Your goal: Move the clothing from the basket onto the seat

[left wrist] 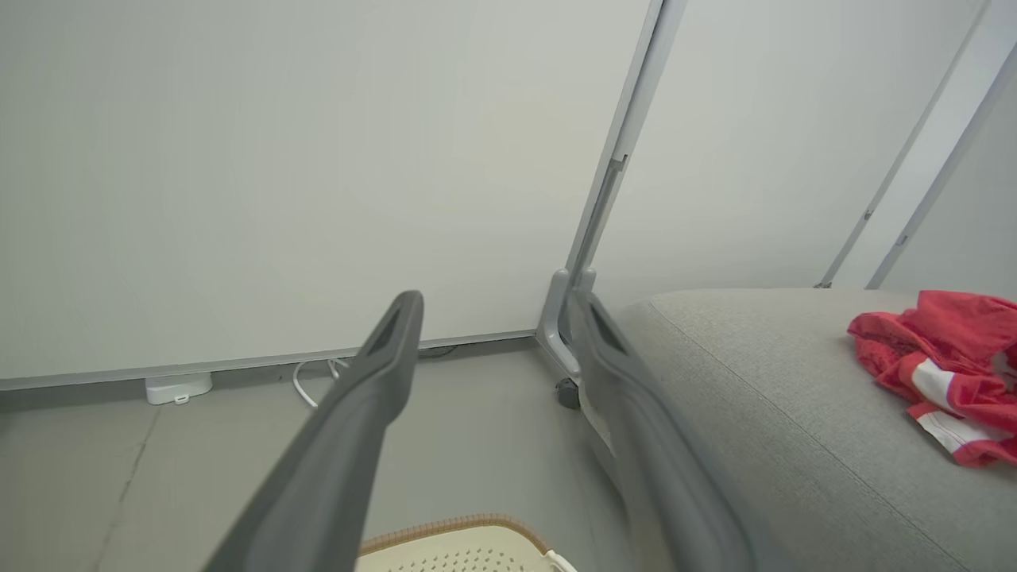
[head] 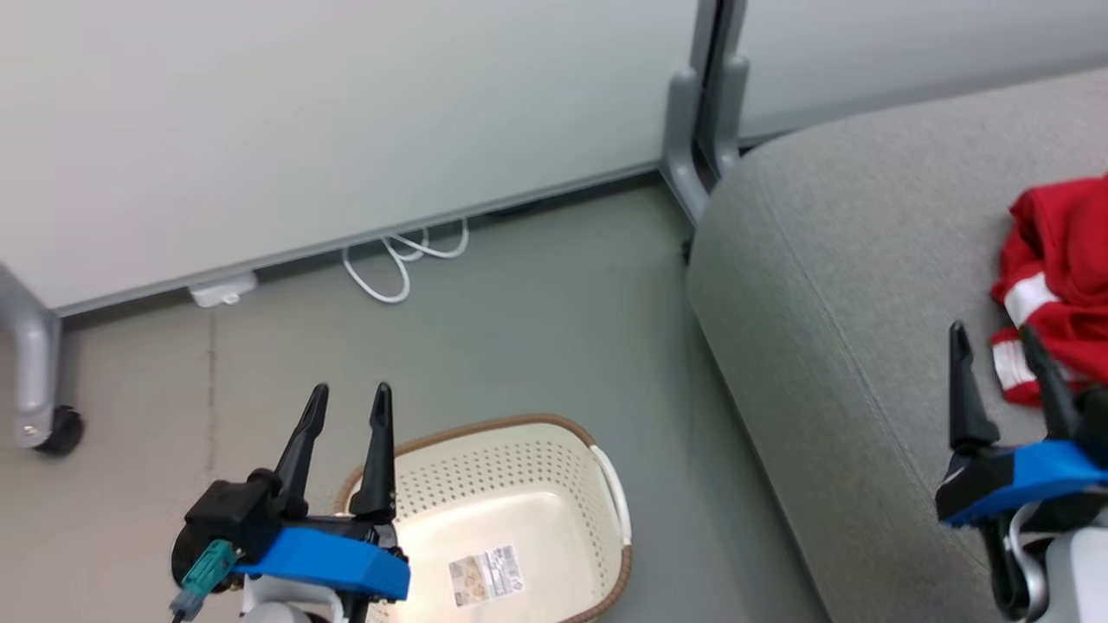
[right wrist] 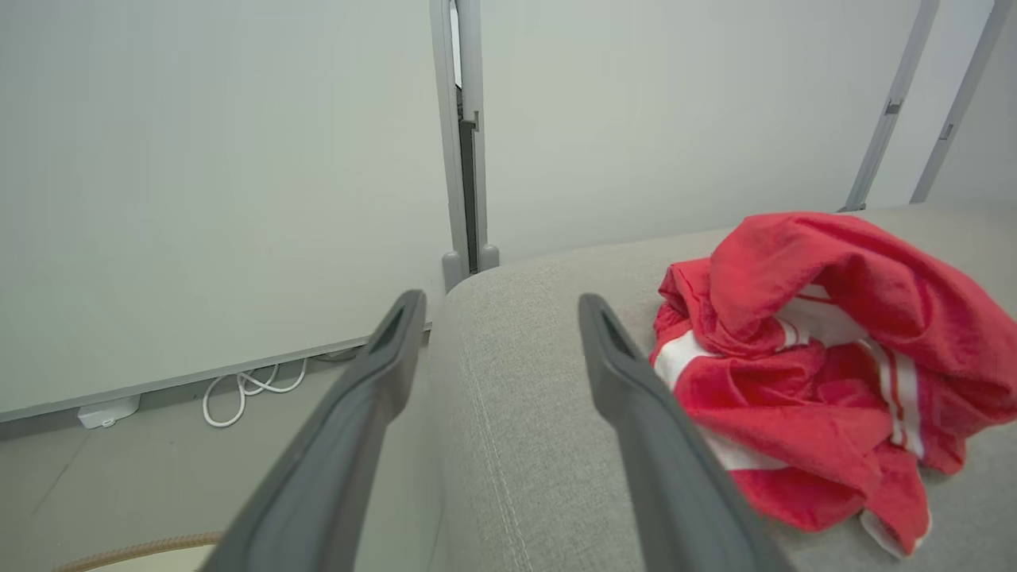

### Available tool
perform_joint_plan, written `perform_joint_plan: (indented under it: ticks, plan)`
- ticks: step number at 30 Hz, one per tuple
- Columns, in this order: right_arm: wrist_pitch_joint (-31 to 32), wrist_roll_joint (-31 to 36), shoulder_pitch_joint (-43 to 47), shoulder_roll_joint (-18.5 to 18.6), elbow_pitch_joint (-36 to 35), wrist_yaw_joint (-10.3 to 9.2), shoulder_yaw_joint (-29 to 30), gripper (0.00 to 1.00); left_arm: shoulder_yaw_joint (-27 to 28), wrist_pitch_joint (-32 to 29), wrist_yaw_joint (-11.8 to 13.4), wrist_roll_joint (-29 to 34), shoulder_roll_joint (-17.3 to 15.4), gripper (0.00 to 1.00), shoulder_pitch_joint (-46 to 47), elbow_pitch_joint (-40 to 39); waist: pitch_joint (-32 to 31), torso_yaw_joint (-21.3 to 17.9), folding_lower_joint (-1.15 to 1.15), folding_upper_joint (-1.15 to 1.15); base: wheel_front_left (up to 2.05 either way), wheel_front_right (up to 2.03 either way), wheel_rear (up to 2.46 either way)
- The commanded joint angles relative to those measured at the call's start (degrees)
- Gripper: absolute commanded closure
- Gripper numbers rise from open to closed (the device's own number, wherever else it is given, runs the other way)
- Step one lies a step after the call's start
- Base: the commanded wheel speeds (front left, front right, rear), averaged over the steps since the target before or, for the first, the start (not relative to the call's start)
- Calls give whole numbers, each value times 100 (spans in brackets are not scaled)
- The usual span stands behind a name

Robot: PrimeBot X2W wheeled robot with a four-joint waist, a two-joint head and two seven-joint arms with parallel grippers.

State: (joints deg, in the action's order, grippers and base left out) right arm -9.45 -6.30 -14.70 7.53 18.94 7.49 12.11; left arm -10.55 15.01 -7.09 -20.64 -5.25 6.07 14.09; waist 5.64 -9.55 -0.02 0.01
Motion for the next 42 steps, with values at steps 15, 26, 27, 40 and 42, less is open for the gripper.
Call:
perform_joint_plan:
  ticks: [15,26,27,40,42]
  plan:
    - [401,-75,1403,-461,-1208,1,-691,0,749,20,-39,228,25,0,-458,471,-681,992,2,-1,0,0,0]
    - [282,-338,1326,-464,-995,1,-964,0,735,20,-40,190,-41,0,-615,508,-715,1137,2,-1,0,0,0]
    - [273,-346,1317,-464,-976,1,-969,0,725,20,-40,187,-47,0,-615,518,-715,1140,2,-1,0,0,0]
    - [221,-379,1254,-465,-807,1,-1012,0,610,20,-41,152,-51,0,-592,583,-715,1077,2,-1,0,0,0]
    - [211,-377,1245,-466,-794,1,-1013,0,567,20,-41,152,-52,0,-579,592,-714,1075,2,-1,0,0,0]
